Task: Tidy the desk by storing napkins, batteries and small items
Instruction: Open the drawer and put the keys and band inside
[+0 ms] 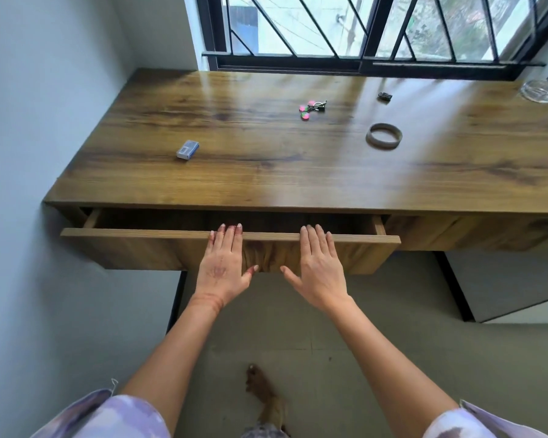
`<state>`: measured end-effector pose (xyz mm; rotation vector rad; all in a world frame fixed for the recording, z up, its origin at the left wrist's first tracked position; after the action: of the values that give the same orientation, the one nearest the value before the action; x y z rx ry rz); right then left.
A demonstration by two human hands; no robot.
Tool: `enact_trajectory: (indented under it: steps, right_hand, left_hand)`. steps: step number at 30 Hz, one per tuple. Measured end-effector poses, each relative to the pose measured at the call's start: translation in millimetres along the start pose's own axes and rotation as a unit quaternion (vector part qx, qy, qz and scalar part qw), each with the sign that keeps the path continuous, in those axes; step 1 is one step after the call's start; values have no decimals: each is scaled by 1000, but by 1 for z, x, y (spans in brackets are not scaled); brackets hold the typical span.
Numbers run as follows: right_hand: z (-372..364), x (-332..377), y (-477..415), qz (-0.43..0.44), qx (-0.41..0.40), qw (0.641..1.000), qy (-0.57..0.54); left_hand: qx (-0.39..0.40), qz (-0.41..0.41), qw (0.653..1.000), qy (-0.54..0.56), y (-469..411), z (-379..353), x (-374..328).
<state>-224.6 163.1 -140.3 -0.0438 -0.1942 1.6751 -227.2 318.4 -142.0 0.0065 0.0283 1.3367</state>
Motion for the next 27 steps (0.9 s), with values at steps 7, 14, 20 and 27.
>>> enact_trajectory:
  steps: [7, 14, 20, 27]
  right_hand:
    - [4, 3, 29, -1, -6, 1000, -11]
    - [11, 6, 78, -7, -2, 1000, -17]
    - [16, 11, 123, -17, -10, 1000, -2]
    - [26, 14, 170, -27, -5, 1000, 7]
  left_hand:
    - [-11, 8, 1000, 12, 29, 2, -9]
    - [-25, 7, 1000, 13, 76, -2, -21]
    - [-27, 5, 999, 22, 121, -4, -32]
    - [-17, 9, 1000, 19, 167, 0, -48]
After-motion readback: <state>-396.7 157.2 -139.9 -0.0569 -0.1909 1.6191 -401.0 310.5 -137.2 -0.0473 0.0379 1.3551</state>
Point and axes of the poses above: each hand's wrist, its own y-axis away from the middle knuckle, its own z-axis out of the back of the hand, x = y × z, the point moved 10 cm from there along -y, towards the middle knuckle, and after that the axes turned 8 degrees about -z, right-handed, at the moved point
